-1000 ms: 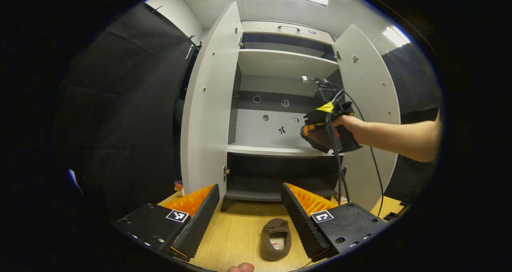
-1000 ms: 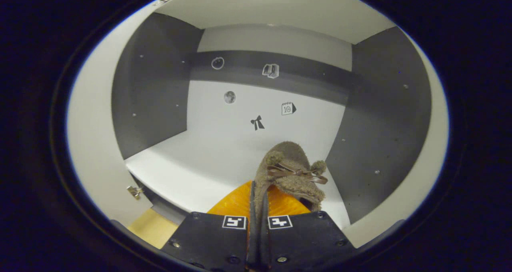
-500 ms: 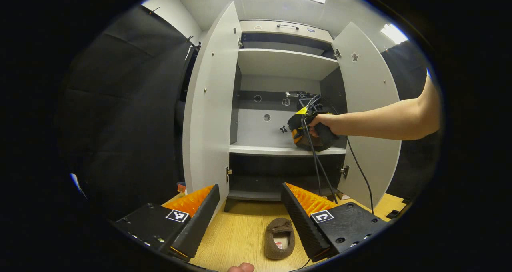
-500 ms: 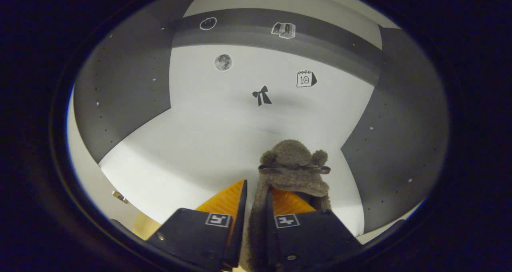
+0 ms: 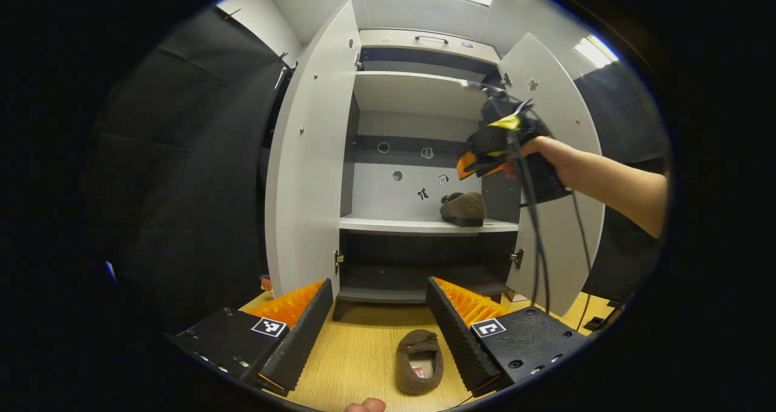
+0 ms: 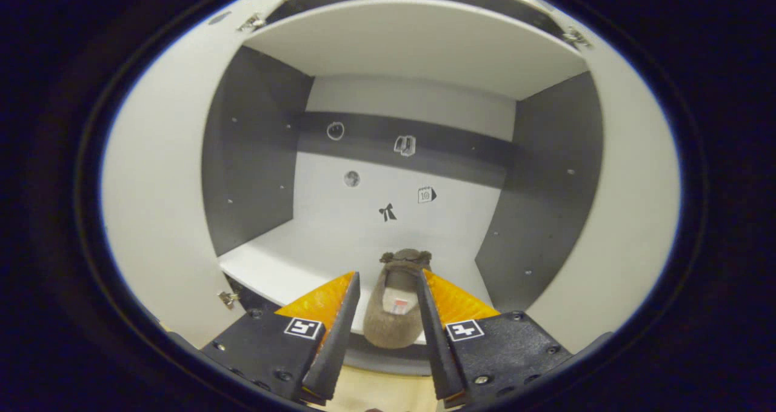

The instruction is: Grab one shoe with the right hand and put it into the shoe cabinet, grab the other shoe with the left hand and put it into the shoe cabinet; then close the right door with the right hand and the left door with the left hand.

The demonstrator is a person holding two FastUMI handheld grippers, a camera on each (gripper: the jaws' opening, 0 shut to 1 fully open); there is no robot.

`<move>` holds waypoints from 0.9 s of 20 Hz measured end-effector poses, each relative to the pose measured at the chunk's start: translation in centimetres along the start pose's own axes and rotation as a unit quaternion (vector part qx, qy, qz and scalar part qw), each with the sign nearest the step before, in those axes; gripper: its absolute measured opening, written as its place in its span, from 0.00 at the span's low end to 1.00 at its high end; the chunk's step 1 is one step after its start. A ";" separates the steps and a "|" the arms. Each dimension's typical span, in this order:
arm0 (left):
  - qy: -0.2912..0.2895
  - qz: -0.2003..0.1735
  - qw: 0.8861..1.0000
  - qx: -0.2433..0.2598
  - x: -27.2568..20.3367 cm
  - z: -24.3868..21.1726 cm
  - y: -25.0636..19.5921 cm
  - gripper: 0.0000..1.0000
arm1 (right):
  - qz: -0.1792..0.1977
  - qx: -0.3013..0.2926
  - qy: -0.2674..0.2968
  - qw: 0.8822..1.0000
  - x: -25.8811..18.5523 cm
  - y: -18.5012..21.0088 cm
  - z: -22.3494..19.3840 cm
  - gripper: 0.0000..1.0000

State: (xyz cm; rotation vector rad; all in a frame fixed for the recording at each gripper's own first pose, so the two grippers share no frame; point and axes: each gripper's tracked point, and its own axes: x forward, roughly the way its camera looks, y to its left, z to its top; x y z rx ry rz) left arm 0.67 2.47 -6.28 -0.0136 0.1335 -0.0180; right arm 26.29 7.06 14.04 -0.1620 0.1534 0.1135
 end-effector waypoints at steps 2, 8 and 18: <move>0.005 -0.007 1.000 -0.005 0.5 -0.3 -0.4 0.95 | 0.008 0.020 -0.026 0.999 -4.4 0.1 -2.4 0.61; 0.020 -0.026 0.999 -0.006 1.5 -1.6 -1.7 0.95 | -0.052 0.054 -0.058 0.995 -13.0 -1.9 -15.9 0.62; 0.194 -0.051 0.979 -0.020 2.3 -13.0 -3.7 0.96 | -0.107 0.032 0.007 0.994 -18.7 -3.0 -31.4 0.76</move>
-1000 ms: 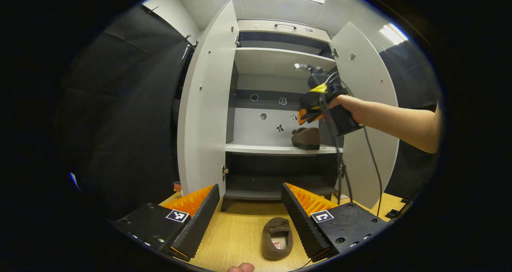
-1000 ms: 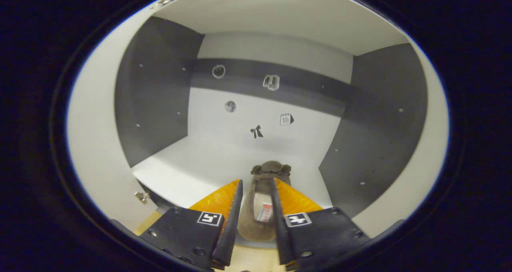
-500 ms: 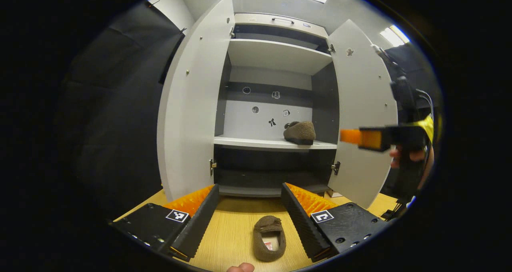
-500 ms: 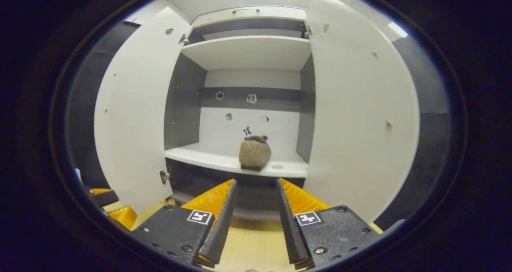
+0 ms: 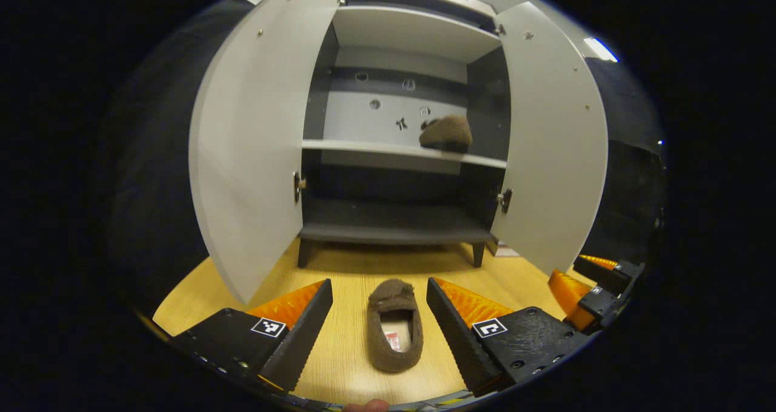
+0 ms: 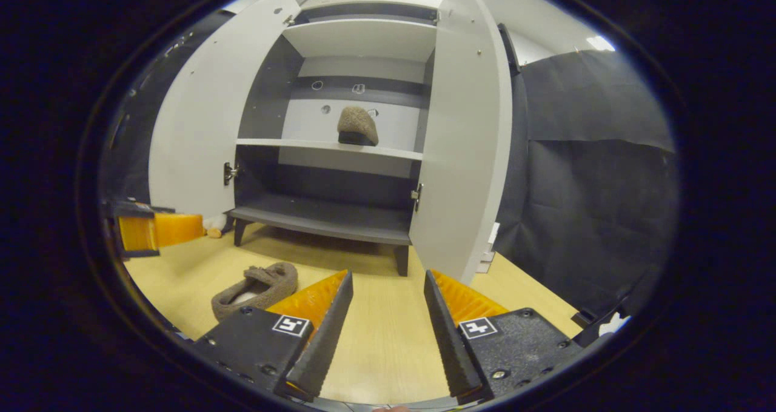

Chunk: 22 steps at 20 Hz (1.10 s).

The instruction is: Grab one shoe with the right hand and put it into the shoe cabinet, grab the other shoe with the left hand and put it into the shoe cabinet; then close the right door with the right hand and the left door with the left hand.

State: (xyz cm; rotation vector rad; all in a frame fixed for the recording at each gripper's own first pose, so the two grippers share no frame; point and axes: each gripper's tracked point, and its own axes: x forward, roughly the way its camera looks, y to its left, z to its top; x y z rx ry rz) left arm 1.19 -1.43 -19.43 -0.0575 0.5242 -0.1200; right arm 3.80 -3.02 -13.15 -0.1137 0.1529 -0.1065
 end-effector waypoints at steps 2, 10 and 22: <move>0.069 -0.003 0.998 -0.004 2.0 -3.7 0.7 0.95 | 0.003 -0.009 -0.006 1.000 -0.7 0.0 0.4 0.76; 0.183 -0.006 0.983 -0.024 10.5 -11.6 2.1 0.95 | -0.004 -0.023 0.008 1.000 -2.5 -2.1 -0.1 0.76; 0.090 0.002 0.994 -0.066 11.3 -7.6 1.6 0.01 | 0.004 -0.032 0.015 0.999 -1.0 -1.9 0.5 0.81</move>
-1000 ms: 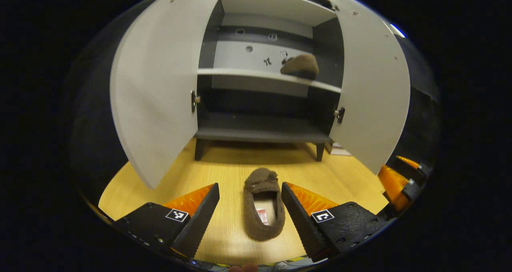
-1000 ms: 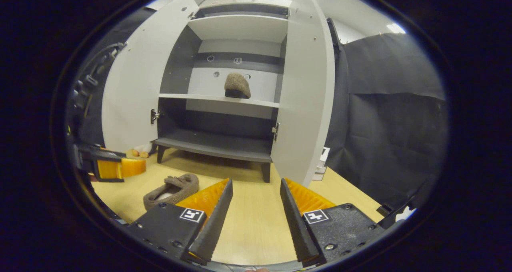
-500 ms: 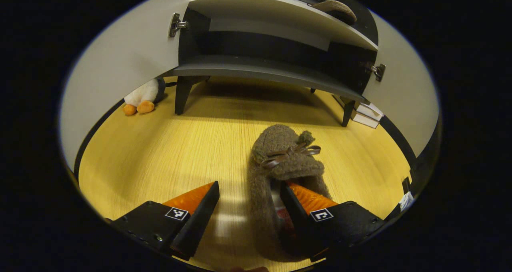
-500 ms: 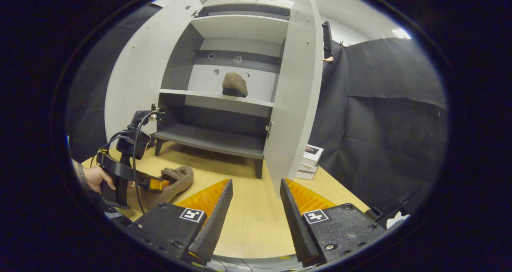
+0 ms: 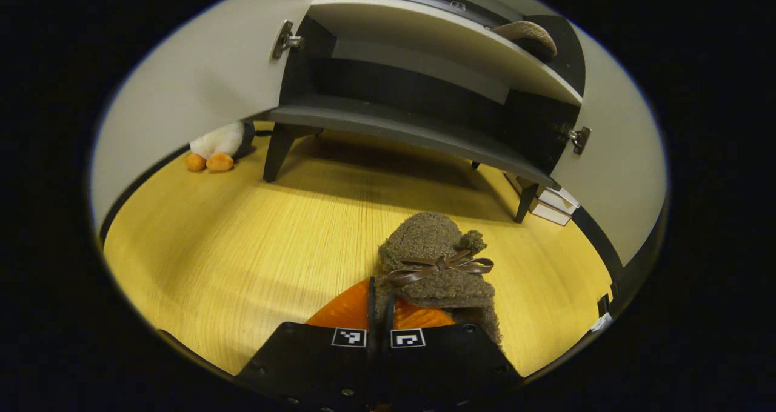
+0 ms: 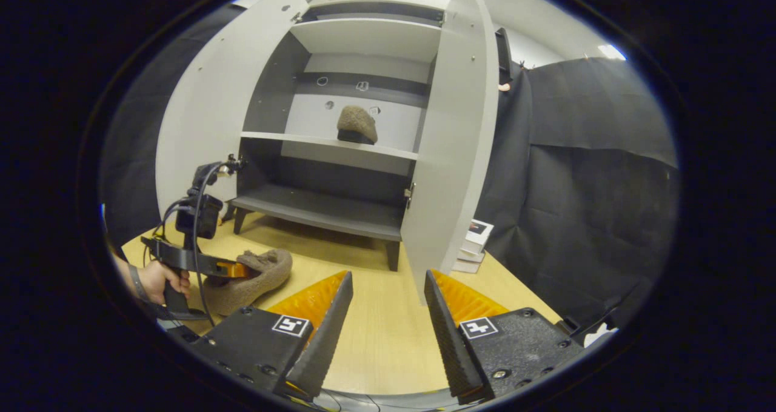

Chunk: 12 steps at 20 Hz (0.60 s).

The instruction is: Grab one shoe with the right hand and put it into the shoe cabinet, grab the other shoe with the left hand and put it into the shoe cabinet; then close the right door with the right hand and the left door with the left hand.

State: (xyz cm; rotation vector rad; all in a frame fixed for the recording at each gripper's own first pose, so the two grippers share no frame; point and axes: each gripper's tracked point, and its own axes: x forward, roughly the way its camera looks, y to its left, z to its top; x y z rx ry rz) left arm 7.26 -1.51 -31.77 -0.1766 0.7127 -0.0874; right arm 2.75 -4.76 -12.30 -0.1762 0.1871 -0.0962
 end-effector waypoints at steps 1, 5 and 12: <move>-0.029 0.002 1.000 0.001 -1.7 2.2 -0.3 0.00 | 0.002 -0.001 -0.003 1.000 0.1 0.1 0.3 0.76; -0.114 0.003 0.993 -0.024 -7.4 15.1 -2.6 0.00 | 0.010 0.000 -0.010 1.000 0.6 0.7 0.8 0.76; -0.143 0.002 0.989 -0.033 1.0 37.0 -4.1 0.00 | 0.027 -0.005 -0.027 0.999 -0.3 1.9 1.6 0.76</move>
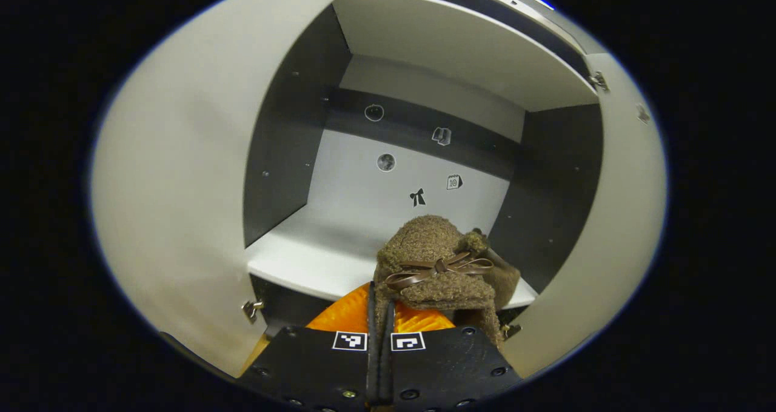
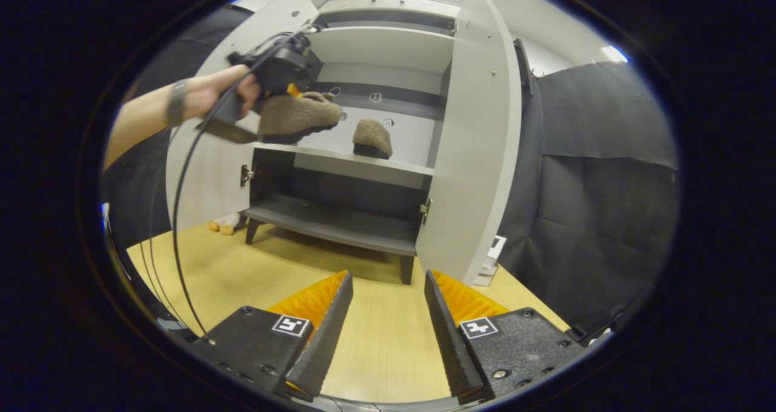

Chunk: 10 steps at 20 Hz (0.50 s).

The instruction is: Grab one shoe with the right hand and put it into the shoe cabinet, grab the other shoe with the left hand and put it into the shoe cabinet; then close the right door with the right hand and the left door with the left hand.

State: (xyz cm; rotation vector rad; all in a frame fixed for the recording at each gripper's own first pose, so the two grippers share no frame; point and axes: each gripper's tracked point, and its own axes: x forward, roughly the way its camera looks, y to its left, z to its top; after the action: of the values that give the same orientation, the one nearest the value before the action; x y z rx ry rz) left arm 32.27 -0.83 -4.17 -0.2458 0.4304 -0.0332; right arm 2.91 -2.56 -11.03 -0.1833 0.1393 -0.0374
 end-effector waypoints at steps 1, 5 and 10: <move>0.019 0.008 1.000 -0.004 2.7 0.5 0.0 0.00 | 0.001 -0.001 -0.001 1.000 -0.2 0.0 0.0 0.76; 0.097 0.053 0.994 0.009 10.4 -0.8 0.6 0.00 | -0.008 0.007 -0.002 1.000 -0.8 -0.7 0.3 0.76; 0.144 0.073 0.987 0.014 12.4 -1.9 1.5 0.00 | -0.023 0.020 0.006 1.000 -1.0 -1.5 -0.4 0.76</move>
State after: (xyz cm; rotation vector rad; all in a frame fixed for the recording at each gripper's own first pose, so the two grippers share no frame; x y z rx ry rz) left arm 42.69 -0.86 -11.27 -0.1821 0.7352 0.0706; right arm 1.79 -4.06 -11.04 -0.1460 0.1470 -0.0865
